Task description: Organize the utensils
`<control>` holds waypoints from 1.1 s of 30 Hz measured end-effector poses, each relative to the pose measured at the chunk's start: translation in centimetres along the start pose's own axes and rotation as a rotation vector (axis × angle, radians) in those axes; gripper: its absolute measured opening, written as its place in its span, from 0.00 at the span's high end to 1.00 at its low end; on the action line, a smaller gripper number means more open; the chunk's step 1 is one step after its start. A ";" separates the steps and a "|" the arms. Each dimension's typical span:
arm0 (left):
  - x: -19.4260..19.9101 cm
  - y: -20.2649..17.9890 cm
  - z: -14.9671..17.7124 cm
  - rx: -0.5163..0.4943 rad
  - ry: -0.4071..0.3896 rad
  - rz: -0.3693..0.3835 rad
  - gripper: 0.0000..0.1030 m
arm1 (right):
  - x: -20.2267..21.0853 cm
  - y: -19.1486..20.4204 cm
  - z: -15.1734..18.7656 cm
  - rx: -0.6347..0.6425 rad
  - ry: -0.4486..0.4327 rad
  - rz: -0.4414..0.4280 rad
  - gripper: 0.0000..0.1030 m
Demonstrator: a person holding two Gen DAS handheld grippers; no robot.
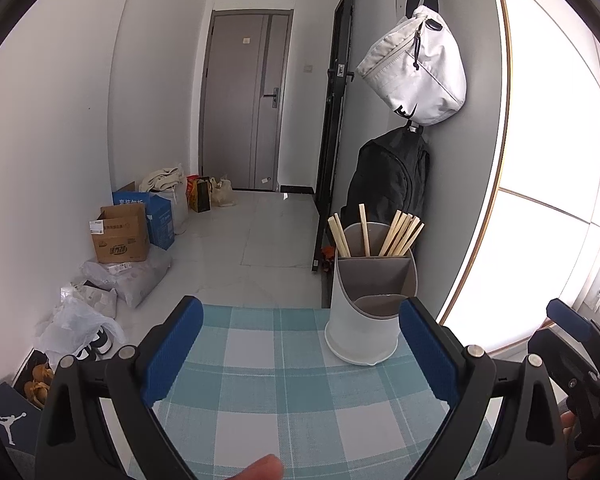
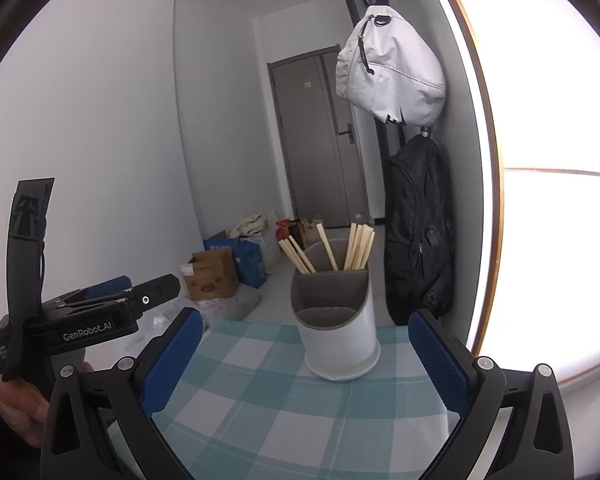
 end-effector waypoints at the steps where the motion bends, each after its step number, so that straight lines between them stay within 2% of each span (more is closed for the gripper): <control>1: 0.0 0.0 0.0 0.000 0.001 -0.003 0.07 | 0.1 0.0 0.0 0.002 -0.001 0.000 0.00; 33: -0.3 -0.4 0.4 -0.006 0.014 -0.011 0.07 | 0.5 0.0 -0.1 0.019 -0.016 0.021 0.00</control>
Point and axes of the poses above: each gripper's, at about its wrist camera, not at the fingertips, and x roughly against the way its jaws point, y to its left, z to its underside, the point moved 5 cm from there along -x, roughly the way its jaws point, and after that the axes turned 1 degree about -z, right-handed, at the moved point
